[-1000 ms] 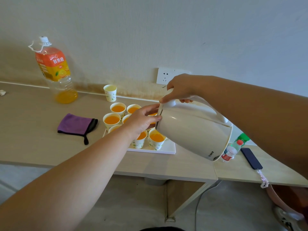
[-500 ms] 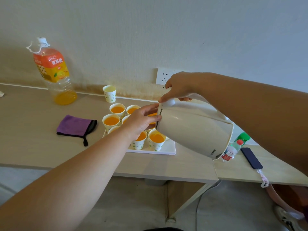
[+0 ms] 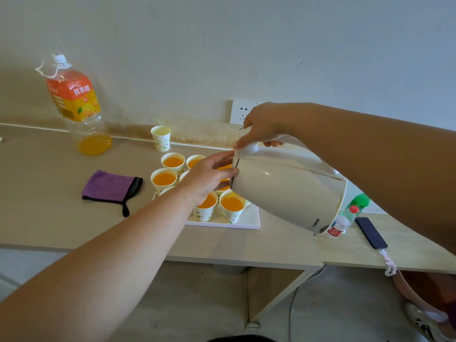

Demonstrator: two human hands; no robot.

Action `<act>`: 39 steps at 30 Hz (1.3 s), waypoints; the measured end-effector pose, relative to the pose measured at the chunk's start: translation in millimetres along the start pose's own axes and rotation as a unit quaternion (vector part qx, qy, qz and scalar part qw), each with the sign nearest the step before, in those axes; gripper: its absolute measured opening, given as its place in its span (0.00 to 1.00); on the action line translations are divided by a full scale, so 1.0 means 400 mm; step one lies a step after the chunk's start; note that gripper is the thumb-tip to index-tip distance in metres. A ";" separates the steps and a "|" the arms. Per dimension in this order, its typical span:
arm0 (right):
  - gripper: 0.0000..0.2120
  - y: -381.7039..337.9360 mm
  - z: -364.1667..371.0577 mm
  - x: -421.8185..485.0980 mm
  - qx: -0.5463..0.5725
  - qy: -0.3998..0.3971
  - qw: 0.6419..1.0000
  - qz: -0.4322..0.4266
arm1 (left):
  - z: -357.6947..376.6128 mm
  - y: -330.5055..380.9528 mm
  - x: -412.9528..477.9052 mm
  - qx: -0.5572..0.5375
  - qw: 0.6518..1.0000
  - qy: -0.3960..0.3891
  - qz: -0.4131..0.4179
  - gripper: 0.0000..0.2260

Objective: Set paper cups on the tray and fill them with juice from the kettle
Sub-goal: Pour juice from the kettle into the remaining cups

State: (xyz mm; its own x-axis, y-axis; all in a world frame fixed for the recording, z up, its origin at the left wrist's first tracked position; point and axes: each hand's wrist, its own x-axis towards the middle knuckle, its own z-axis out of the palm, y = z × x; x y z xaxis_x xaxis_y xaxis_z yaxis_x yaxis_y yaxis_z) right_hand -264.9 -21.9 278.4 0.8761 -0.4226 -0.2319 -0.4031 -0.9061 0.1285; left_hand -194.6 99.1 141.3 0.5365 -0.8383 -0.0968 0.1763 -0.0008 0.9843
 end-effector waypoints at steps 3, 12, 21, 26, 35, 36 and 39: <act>0.26 -0.006 -0.004 -0.002 -0.005 -0.007 1.000 0.005 | 0.000 -0.001 -0.001 -0.013 1.000 -0.004 -0.002 0.19; 0.27 -0.008 -0.012 -0.001 -0.007 -0.009 1.000 0.009 | 0.001 0.001 0.001 -0.020 1.000 -0.003 -0.001 0.20; 0.26 -0.009 -0.014 0.007 -0.007 -0.009 1.000 0.012 | -0.003 0.000 0.006 -0.022 1.000 -0.002 -0.003 0.20; 0.26 -0.012 -0.014 0.009 -0.006 -0.013 1.000 0.017 | -0.004 -0.002 0.008 -0.023 1.000 -0.007 -0.004 0.20; 0.28 -0.013 -0.010 0.010 -0.002 -0.020 1.000 0.022 | -0.004 -0.001 0.007 -0.027 1.000 -0.012 0.000 0.18; 0.28 -0.013 -0.009 0.009 -0.001 -0.019 1.000 0.022 | -0.004 -0.001 0.008 -0.026 1.000 -0.012 0.000 0.18; 0.29 -0.009 0.000 0.006 0.002 -0.017 1.000 0.022 | -0.004 -0.004 0.010 -0.018 1.000 -0.010 -0.001 0.19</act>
State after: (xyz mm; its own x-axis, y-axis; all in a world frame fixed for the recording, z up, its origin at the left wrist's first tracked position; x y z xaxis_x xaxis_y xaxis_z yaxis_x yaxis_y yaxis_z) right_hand -261.4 -19.6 277.5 0.8476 -0.4631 -0.2591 -0.4428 -0.8863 0.1356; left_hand -191.6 96.5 139.1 0.5203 -0.8486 -0.0956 0.2066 0.0165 0.9783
